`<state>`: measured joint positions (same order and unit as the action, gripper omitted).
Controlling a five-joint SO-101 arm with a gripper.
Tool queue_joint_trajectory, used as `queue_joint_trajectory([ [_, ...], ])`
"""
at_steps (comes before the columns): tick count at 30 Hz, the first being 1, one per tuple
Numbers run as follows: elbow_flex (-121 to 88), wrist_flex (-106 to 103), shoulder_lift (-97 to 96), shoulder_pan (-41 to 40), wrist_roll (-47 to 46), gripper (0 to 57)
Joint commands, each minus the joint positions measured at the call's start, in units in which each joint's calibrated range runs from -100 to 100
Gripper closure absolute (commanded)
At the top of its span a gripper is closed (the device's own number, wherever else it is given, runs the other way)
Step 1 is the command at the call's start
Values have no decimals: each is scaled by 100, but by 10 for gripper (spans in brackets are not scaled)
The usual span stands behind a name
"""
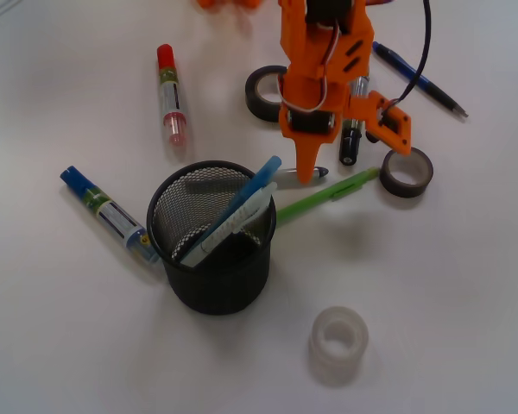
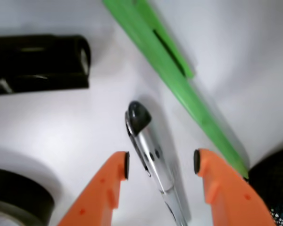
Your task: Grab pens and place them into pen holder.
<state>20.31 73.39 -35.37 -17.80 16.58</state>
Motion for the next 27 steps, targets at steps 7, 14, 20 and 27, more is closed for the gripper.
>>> queue_joint_trajectory([
  [7, 189, -357, -675, 94, -24, 425],
  [14, 234, -524, -709, 198, -88, 572],
  [20, 596, -244, 73, 408, -24, 572],
  [27, 587, 762, 2002, 908, 391, 572],
])
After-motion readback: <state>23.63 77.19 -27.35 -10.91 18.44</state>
